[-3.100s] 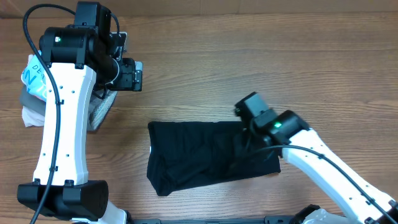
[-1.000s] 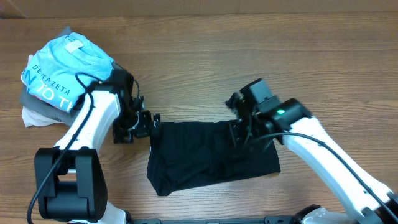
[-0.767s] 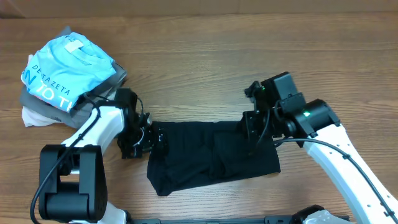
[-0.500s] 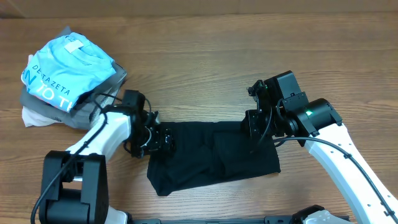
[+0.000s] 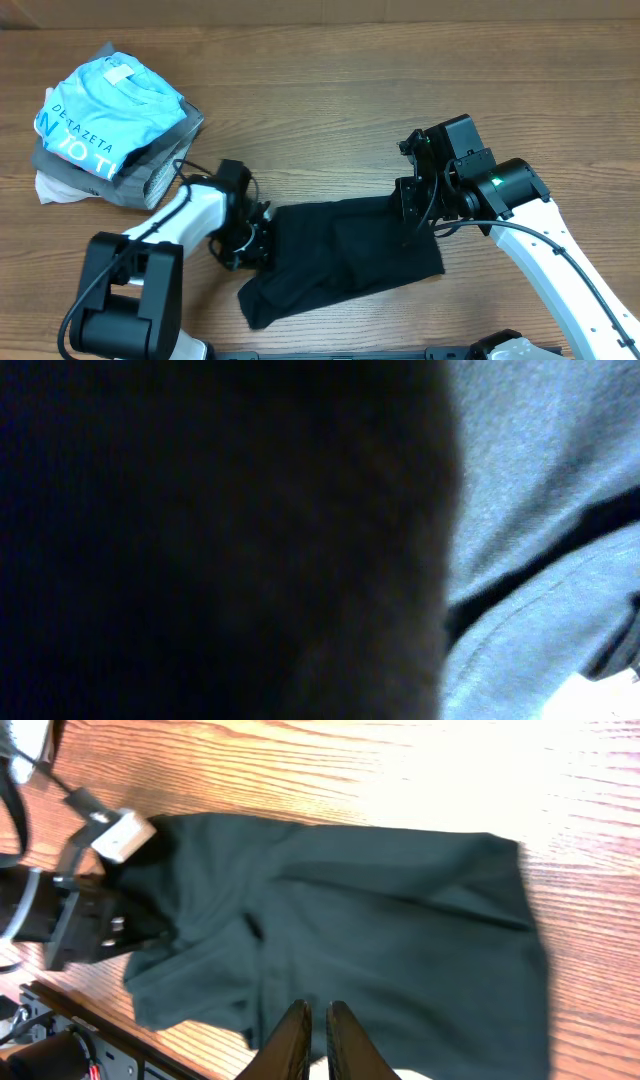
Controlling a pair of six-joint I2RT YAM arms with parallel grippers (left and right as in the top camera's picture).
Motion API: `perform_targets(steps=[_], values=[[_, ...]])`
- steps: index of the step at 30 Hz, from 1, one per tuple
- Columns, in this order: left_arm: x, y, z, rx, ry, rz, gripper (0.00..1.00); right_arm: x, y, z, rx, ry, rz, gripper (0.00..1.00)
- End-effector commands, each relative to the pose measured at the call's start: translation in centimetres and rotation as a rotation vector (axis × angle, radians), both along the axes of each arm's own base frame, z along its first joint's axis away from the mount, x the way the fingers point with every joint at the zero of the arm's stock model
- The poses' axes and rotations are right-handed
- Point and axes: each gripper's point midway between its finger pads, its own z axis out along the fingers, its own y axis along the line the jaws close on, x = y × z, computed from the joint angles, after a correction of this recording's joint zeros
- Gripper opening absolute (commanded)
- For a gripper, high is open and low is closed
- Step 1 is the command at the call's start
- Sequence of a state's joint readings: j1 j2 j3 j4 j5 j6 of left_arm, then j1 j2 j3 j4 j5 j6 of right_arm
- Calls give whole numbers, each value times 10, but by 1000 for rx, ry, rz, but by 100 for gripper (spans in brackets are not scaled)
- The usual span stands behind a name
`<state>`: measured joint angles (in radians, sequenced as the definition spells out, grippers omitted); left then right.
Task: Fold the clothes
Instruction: 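Lift the strip's left end with the left gripper and fold it rightward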
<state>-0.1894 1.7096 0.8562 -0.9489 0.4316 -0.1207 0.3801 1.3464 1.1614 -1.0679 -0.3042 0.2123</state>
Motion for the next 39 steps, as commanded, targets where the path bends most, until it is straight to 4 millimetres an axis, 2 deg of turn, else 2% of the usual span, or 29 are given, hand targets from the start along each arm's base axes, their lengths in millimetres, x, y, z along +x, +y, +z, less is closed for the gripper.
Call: perform_targets(steps=[1, 4, 7, 10, 14, 18, 21, 27, 32, 35, 37, 39], values=[[21, 22, 23, 46, -10, 42, 4, 5, -3, 8, -11, -36, -8, 10], [37, 43, 64, 88, -23, 72, 4, 5, -3, 8, -13, -33, -8, 10], [66, 46, 111, 75, -122, 77, 4, 6, -3, 8, -11, -36, -8, 10], [91, 29, 144, 48, -232, 56, 4, 7, -2, 9, -8, -43, -8, 10], [103, -8, 162, 22, -315, 7, 4, 8, -2, 9, -7, -46, -9, 10], [102, -53, 157, 27, -356, -58, 5, 8, -8, 6, -43, -47, -23, 11], [102, -83, 146, 74, -381, -82, 12, 8, -16, 3, -87, -45, -39, 11], [101, -119, 116, 115, -368, -114, 12, 2, -20, 0, -107, -20, -41, 11], [87, -143, 81, 133, -275, -140, 11, 1, -24, -2, -124, -10, -57, 11], [79, -164, 69, 84, -228, -136, 16, 2, -36, -4, -173, -2, -126, 12], [75, -178, 67, 35, -213, -144, 29, 4, -47, -6, -216, 0, -178, 14], [71, -185, 65, 23, -216, -161, 33, 7, -59, -7, -262, -4, -239, 15]])
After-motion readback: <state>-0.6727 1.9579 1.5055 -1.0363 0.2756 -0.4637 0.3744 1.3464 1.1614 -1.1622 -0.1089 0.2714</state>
